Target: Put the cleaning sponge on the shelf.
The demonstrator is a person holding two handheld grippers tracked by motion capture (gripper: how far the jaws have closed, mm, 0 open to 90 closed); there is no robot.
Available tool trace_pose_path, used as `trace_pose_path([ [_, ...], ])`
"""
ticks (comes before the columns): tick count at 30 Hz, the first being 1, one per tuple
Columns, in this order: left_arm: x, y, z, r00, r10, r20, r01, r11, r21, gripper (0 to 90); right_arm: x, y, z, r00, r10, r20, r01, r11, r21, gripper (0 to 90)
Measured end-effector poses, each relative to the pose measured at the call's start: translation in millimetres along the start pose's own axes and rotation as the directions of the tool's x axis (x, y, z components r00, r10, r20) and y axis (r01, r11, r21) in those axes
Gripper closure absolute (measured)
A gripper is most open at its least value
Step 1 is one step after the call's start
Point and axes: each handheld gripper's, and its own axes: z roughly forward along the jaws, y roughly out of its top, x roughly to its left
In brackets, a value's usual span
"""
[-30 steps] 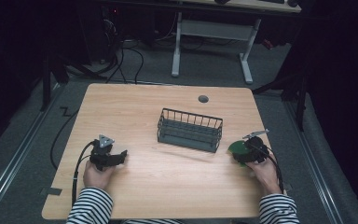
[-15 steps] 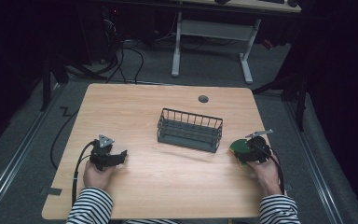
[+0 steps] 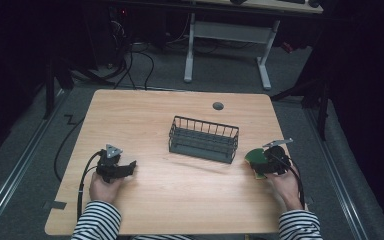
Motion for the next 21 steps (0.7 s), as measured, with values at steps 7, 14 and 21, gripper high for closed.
trace_pose_path([
  [7, 0.3, 0.0, 0.0, 1.0000, -0.003, 0.000, 0.003, 1.0000, -0.001, 25.8, 0.9, 2.1, -10.8, 0.9995, 0.014, -0.028, -0.015, 0.999, -0.039, 30.6],
  [14, 0.0, 0.1, 0.1, 1.0000, -0.002, -0.002, 0.002, 1.0000, -0.001, 25.8, -0.5, 2.8, -20.9, 0.9993, 0.019, -0.031, -0.020, 0.998, -0.061, 30.5],
  [21, -0.1, 0.1, 0.3, 1.0000, -0.002, -0.004, 0.002, 1.0000, -0.002, 25.8, 0.2, 10.0, -38.7, 0.9992, 0.008, -0.040, -0.012, 0.993, -0.116, 30.6],
])
